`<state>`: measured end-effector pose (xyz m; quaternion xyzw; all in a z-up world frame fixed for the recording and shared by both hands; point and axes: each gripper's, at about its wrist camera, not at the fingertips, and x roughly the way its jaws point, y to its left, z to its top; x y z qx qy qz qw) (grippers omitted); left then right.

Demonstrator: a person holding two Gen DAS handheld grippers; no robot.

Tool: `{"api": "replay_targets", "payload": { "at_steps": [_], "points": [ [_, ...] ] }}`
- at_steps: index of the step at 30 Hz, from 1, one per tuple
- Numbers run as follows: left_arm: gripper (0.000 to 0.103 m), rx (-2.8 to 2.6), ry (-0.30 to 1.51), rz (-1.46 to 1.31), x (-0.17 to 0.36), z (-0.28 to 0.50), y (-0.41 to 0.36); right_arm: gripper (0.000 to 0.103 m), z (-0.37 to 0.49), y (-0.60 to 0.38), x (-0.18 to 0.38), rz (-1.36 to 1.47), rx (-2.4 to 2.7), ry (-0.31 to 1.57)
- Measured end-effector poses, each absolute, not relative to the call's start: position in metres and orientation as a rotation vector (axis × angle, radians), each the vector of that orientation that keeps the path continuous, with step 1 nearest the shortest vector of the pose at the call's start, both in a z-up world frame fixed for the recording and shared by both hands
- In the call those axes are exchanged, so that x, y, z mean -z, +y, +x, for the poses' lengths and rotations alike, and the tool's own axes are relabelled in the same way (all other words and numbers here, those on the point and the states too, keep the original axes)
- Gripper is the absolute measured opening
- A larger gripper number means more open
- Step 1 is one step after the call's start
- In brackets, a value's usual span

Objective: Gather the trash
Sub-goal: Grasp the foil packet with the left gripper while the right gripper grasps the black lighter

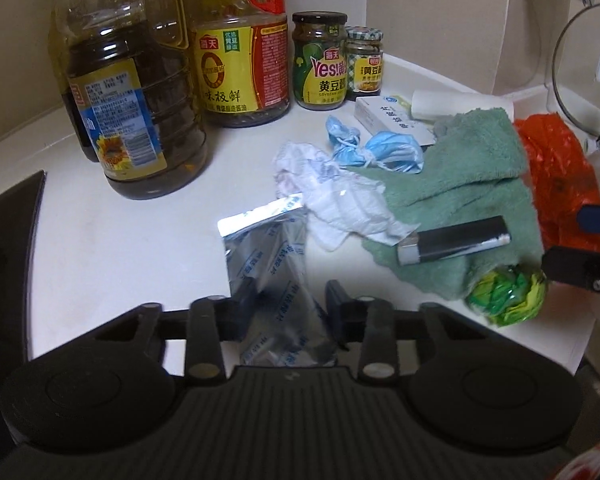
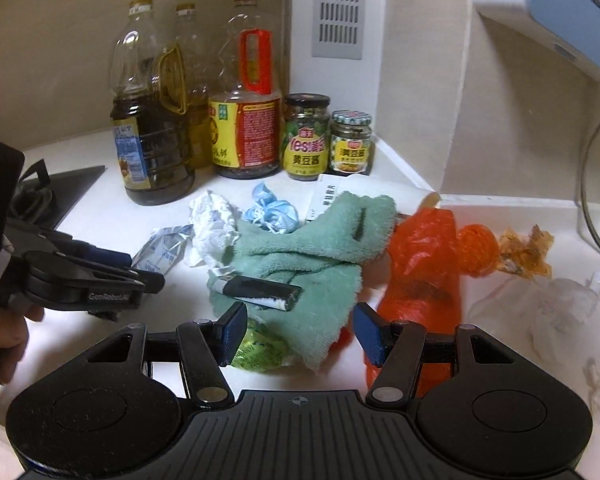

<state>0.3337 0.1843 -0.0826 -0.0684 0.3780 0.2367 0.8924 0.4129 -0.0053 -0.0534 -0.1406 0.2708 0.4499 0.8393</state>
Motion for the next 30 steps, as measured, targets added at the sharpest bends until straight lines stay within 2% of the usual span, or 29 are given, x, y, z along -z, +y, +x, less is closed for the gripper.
{"api": "replay_targets", "payload": {
  "at_steps": [2, 5, 24, 28, 30],
  "points": [
    [0.019, -0.494, 0.784, -0.118, 0.081, 0.33, 0.187, 0.06, 0.412, 0.002, 0.054, -0.322, -0.968, 0.57],
    [0.017, -0.497, 0.777, -0.126, 0.077, 0.321, 0.195, 0.06, 0.41, 0.013, 0.053, -0.367, -0.998, 0.556],
    [0.015, -0.482, 0.726, -0.2, 0.057, 0.28, 0.194, 0.059, 0.42, 0.078, 0.07, -0.73, -1.103, 0.535],
    [0.015, -0.478, 0.726, -0.208, 0.056, 0.279, 0.192, 0.049, 0.428, 0.085, 0.074, -0.776, -1.117, 0.557],
    [0.015, -0.475, 0.723, -0.211, 0.056, 0.278, 0.192, 0.048, 0.432, 0.086, 0.075, -0.78, -1.128, 0.576]
  ]
}}
